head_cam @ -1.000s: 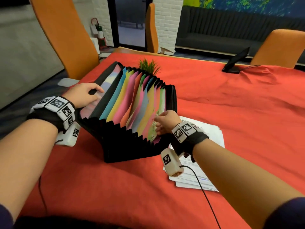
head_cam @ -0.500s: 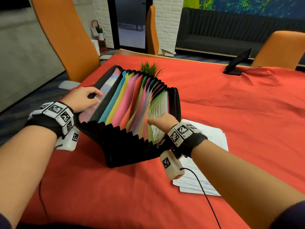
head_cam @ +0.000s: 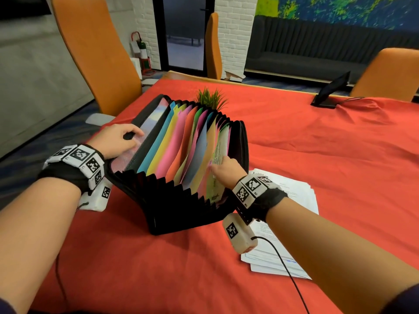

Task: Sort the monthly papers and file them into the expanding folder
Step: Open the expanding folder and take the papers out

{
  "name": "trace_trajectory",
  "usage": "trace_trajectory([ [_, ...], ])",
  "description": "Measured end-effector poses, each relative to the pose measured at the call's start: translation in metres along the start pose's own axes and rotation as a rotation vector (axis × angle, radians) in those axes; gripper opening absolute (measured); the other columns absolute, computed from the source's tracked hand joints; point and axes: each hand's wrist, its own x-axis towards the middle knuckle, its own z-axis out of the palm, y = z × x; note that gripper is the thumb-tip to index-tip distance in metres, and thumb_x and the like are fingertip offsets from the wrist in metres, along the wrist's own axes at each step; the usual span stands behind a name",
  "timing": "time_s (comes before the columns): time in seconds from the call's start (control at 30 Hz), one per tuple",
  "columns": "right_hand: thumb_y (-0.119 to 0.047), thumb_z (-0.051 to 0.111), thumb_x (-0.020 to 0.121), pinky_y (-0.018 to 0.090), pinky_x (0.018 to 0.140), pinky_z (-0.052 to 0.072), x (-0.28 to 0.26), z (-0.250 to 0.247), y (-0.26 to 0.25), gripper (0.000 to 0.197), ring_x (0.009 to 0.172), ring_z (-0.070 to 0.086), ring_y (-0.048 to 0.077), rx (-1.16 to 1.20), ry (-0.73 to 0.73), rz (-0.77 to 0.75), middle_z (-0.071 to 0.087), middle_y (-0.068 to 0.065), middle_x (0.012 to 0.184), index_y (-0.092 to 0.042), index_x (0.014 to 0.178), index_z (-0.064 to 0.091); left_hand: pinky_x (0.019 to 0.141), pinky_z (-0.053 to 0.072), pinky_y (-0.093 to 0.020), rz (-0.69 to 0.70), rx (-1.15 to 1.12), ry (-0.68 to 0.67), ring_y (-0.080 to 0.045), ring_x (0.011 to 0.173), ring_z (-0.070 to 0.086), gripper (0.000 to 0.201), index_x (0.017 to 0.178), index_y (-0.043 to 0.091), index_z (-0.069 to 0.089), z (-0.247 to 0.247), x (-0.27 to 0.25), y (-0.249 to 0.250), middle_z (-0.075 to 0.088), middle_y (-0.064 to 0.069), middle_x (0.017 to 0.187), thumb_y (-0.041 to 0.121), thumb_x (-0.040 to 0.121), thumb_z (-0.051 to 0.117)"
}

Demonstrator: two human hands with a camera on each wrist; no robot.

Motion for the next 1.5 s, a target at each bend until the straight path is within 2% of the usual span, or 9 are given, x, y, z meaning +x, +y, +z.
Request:
trace_trajectory([
  [0.07, -0.019, 0.033, 0.097, 0.032, 0.078, 0.041, 0.002, -0.004, -0.002, 0.035, 0.089, 0.051, 0.026, 0.066, -0.001, -0.006, 0.053, 0.012, 0.098, 0.005, 0.116, 0.050, 0.080, 0.033, -0.026, 0.000, 0.000, 0.000, -0.012, 0.096, 0.047, 0.026, 0.110, 0.022, 0.064, 0.000, 0.000, -0.001, 0.056, 0.004, 0.104, 0.011, 0.088, 0.058],
  [0.2, -0.006, 0.042, 0.088, 0.028, 0.062, 0.042, 0.013, -0.005, 0.003, 0.021, 0.063, 0.048, 0.021, 0.132, 0.034, 0.093, 0.046, 0.009, 0.066, 0.004, 0.076, 0.055, 0.083, 0.034, -0.026, -0.008, -0.007, 0.001, -0.014, 0.104, 0.049, 0.027, 0.112, 0.021, 0.064, -0.001, 0.001, -0.004, 0.057, 0.004, 0.109, 0.011, 0.087, 0.058],
  [0.37, -0.006, 0.056, 0.078, 0.047, 0.081, 0.053, 0.019, 0.001, 0.015, 0.030, 0.084, 0.063, 0.034, 0.323, 0.013, 0.135, 0.064, 0.016, 0.090, -0.004, 0.107, 0.059, 0.084, 0.033, -0.025, -0.008, -0.021, 0.003, -0.017, 0.107, 0.050, 0.028, 0.113, 0.020, 0.064, 0.000, 0.000, -0.007, 0.059, 0.001, 0.115, 0.009, 0.087, 0.058],
  [0.53, 0.008, 0.056, 0.082, 0.036, 0.052, 0.053, 0.011, -0.008, 0.018, 0.036, 0.047, 0.056, 0.026, 0.454, 0.047, 0.095, 0.059, 0.016, 0.071, -0.016, 0.105, 0.043, 0.087, 0.033, -0.024, -0.002, -0.037, 0.003, -0.016, 0.109, 0.050, 0.026, 0.111, 0.017, 0.065, 0.000, 0.001, -0.013, 0.061, -0.002, 0.118, 0.007, 0.087, 0.059],
  [0.73, -0.006, 0.058, 0.085, 0.040, 0.065, 0.058, 0.011, -0.010, 0.014, 0.013, 0.047, 0.061, 0.023, 0.417, 0.042, 0.078, 0.060, 0.011, 0.077, -0.013, 0.091, 0.049, 0.088, 0.032, -0.023, -0.008, -0.034, -0.005, -0.019, 0.116, 0.050, 0.027, 0.112, 0.014, 0.064, -0.003, 0.001, -0.014, 0.061, -0.003, 0.120, 0.005, 0.087, 0.057],
  [0.9, -0.033, 0.071, 0.075, 0.038, 0.068, 0.052, 0.013, -0.007, 0.012, 0.043, 0.062, 0.061, 0.029, 0.252, 0.001, 0.110, 0.047, 0.007, 0.055, -0.009, 0.056, 0.042, 0.090, 0.032, -0.024, -0.016, -0.016, -0.011, -0.022, 0.119, 0.049, 0.028, 0.113, 0.013, 0.064, -0.006, 0.002, -0.014, 0.059, -0.005, 0.124, 0.005, 0.087, 0.057],
  [1.27, -0.010, 0.056, 0.083, 0.021, 0.041, 0.029, 0.007, -0.009, 0.012, 0.029, 0.046, 0.036, 0.015, -0.027, 0.049, 0.039, 0.036, 0.002, 0.053, -0.008, 0.057, 0.044, 0.086, 0.034, -0.026, -0.034, -0.003, -0.017, -0.021, 0.116, 0.051, 0.027, 0.111, 0.018, 0.064, -0.006, 0.004, -0.018, 0.061, -0.004, 0.122, 0.008, 0.087, 0.057],
  [1.4, -0.002, 0.057, 0.079, 0.027, 0.049, 0.053, -0.009, -0.059, 0.022, 0.011, 0.050, 0.060, 0.018, 0.284, 0.204, -0.067, 0.056, 0.007, 0.062, -0.009, 0.072, 0.062, 0.084, 0.035, -0.028, -0.051, 0.020, -0.020, -0.024, 0.116, 0.051, 0.027, 0.112, 0.017, 0.063, -0.008, 0.002, -0.017, 0.060, -0.007, 0.122, 0.008, 0.088, 0.057],
  [1.5, 0.004, 0.057, 0.078, 0.025, 0.051, 0.049, -0.022, -0.102, 0.058, 0.017, 0.048, 0.056, 0.015, 0.432, 0.304, -0.084, 0.060, 0.012, 0.067, -0.001, 0.091, 0.068, 0.081, 0.032, -0.026, -0.057, 0.069, -0.010, -0.027, 0.117, 0.050, 0.030, 0.116, 0.013, 0.063, -0.008, 0.001, -0.012, 0.059, -0.009, 0.123, 0.006, 0.089, 0.056],
])
